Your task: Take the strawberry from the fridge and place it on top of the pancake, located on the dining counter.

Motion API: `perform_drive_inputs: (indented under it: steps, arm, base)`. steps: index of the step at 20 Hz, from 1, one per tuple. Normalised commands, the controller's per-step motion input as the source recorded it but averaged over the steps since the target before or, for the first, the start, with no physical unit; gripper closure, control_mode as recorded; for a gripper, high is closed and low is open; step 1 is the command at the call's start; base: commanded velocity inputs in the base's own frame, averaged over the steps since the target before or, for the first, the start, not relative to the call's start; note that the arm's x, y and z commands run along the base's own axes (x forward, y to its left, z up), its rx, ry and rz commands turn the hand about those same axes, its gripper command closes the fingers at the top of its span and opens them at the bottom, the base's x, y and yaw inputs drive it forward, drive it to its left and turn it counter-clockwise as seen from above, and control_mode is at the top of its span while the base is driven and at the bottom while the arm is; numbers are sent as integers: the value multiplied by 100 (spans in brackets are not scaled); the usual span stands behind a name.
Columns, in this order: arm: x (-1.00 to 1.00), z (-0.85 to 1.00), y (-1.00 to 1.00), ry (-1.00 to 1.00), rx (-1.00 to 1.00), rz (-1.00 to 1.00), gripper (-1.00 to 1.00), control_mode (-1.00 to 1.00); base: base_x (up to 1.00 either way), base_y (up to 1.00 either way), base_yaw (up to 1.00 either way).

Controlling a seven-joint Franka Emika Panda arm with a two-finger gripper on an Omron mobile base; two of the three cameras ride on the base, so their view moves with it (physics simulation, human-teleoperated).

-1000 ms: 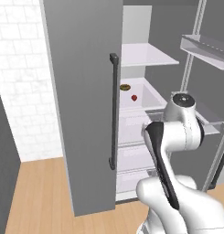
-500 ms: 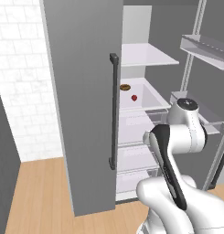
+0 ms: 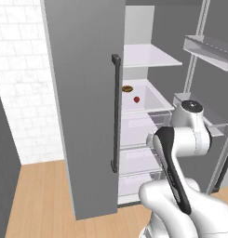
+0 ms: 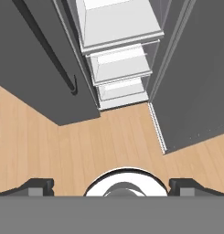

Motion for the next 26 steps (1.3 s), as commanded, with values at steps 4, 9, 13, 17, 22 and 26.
perform_drive_inputs:
  steps: [4,9,13,17,22,26]
  arm:
    - [0,0,0,0,0,0,-100,100]
    - [0,0,0,0,0,0,-100,100]
    - [0,0,0,0,0,0,-100,100]
    - [0,0,0,0,0,0,-100,100]
    - [0,0,0,0,0,0,-100,100]
    - [0,0,0,0,0,0,-100,100]
  base:
    - [0,0,-38]
    - [0,7,-45]
    - [30,6,-12]
    - [60,0,0]
    - [43,0,0]
    - [22,1,20]
